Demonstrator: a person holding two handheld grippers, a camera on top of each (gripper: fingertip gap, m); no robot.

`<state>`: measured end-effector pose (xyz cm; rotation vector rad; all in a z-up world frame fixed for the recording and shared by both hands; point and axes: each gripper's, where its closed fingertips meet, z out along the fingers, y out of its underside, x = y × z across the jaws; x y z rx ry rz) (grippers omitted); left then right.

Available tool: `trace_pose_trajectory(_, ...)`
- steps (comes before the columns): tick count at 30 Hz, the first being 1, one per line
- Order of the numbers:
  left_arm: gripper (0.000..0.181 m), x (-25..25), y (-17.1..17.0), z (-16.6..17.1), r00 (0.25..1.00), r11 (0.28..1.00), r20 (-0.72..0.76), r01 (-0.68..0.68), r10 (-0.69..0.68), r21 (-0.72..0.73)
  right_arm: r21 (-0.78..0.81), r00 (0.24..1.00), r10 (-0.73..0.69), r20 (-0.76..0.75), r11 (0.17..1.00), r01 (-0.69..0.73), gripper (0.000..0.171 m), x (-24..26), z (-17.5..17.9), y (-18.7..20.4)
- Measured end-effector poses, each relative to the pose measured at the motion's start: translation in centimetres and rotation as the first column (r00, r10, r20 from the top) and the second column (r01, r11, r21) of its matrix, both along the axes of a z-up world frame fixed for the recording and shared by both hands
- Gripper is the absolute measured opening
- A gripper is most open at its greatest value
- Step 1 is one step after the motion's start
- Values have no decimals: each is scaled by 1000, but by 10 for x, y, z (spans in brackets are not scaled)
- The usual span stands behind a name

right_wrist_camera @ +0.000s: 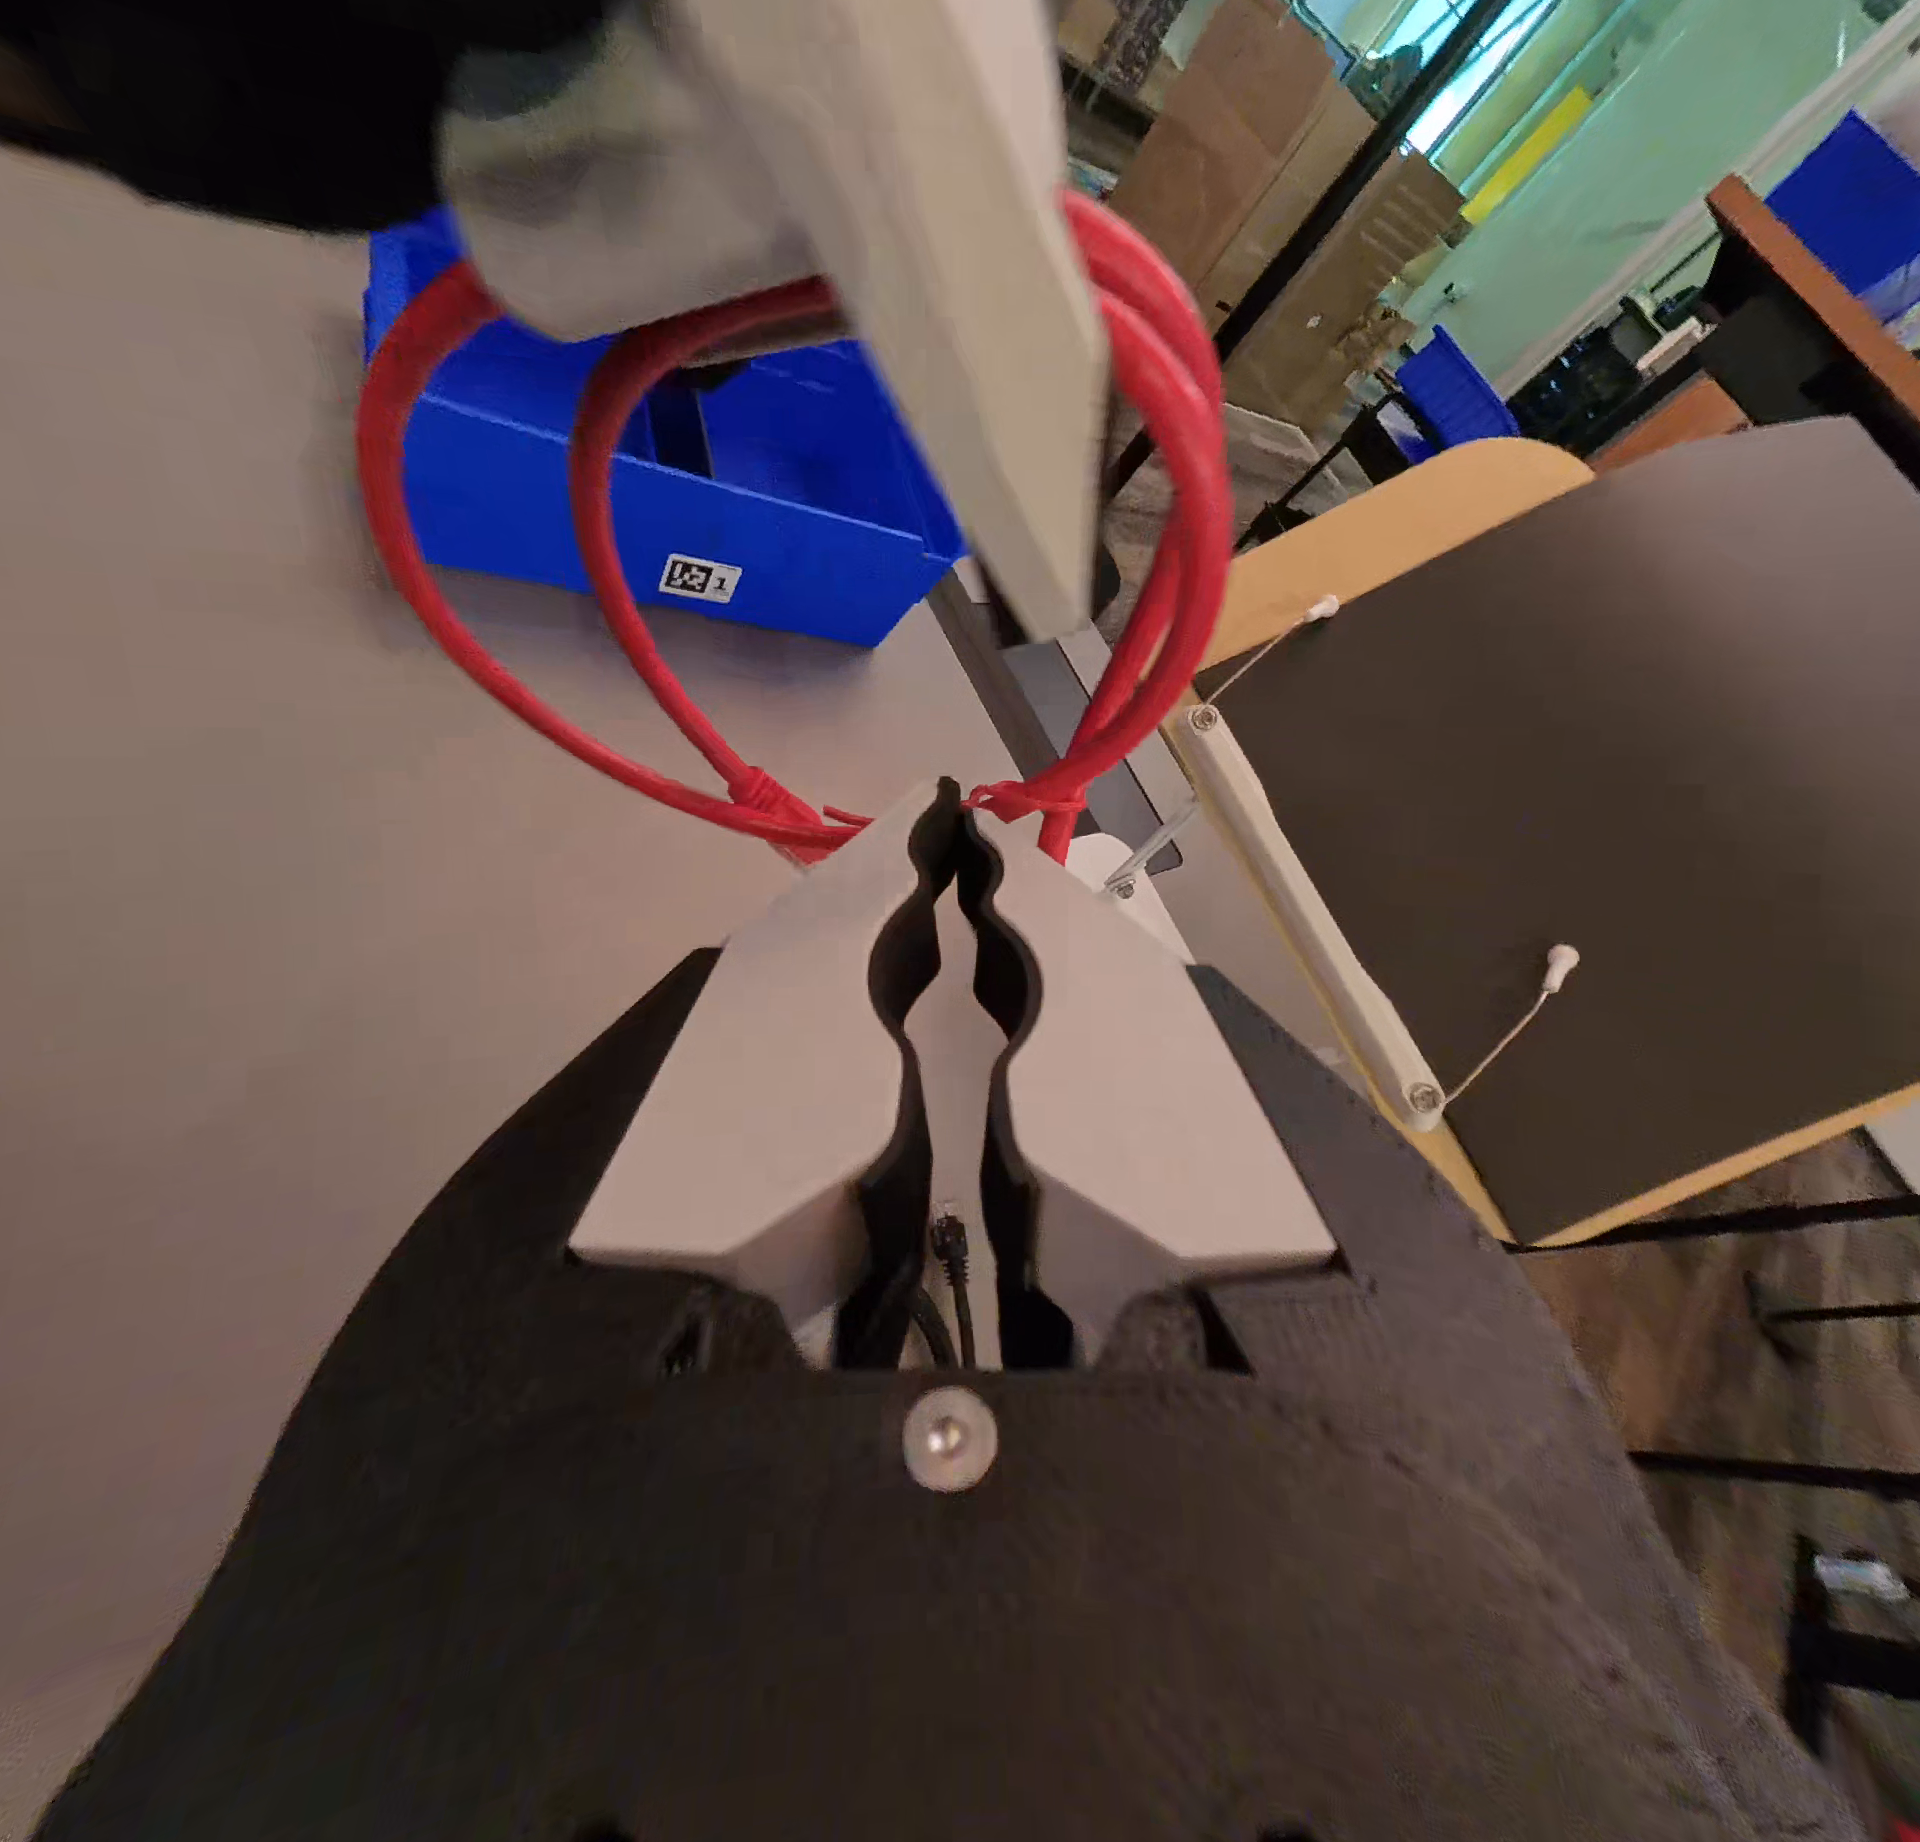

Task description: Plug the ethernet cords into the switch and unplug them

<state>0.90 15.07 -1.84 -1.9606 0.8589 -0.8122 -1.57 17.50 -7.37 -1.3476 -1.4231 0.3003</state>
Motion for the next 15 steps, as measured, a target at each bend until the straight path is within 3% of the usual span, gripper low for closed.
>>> trace_pose_trajectory(6, 0, -1, 14, -14, 974, 995, -218, 48, -65, -85, -29, 994, 91, 58, 996, -89, 0, -7, -15, -13)
trace_pose_trajectory(8, 0, -1, 15, -22, 942, 992, -319, 68, -100, -110, -50, 991, 122, 54, 992, -120, 0, -10, -19, -17)
trace_pose_trajectory(11, 0, -11, 36, -29, 864, 998, -501, 25, -47, -52, -113, 951, 305, -54, 944, -310, 0, -24, -8, -52)
trace_pose_trajectory(13, 0, -7, 32, -38, 817, 989, -560, 73, -135, -132, -93, 954, 298, 9, 951, -296, 0, -28, -13, -55)
trace_pose_trajectory(15, 0, -5, 36, -40, 782, 985, -603, 85, -159, -149, -142, 935, 351, -49, 924, -355, 0, -27, -8, -64)
